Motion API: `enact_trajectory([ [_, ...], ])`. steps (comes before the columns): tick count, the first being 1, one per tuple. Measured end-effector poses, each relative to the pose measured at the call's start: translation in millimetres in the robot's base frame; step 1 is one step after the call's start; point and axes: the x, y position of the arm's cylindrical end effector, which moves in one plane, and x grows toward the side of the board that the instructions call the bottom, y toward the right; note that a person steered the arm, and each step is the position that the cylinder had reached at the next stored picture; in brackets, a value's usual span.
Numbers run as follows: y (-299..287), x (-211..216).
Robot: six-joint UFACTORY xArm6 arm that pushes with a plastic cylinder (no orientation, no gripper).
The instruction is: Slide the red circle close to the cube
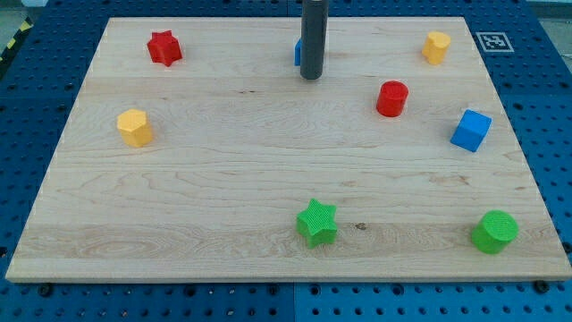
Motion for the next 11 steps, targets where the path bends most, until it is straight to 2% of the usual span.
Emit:
enact_trajectory([
  [3, 1.5, 4.4],
  [5, 57.4, 25.9],
  [7, 57.4, 27.5],
  [9, 121.7, 34.0],
  [11, 167.2, 15.8],
])
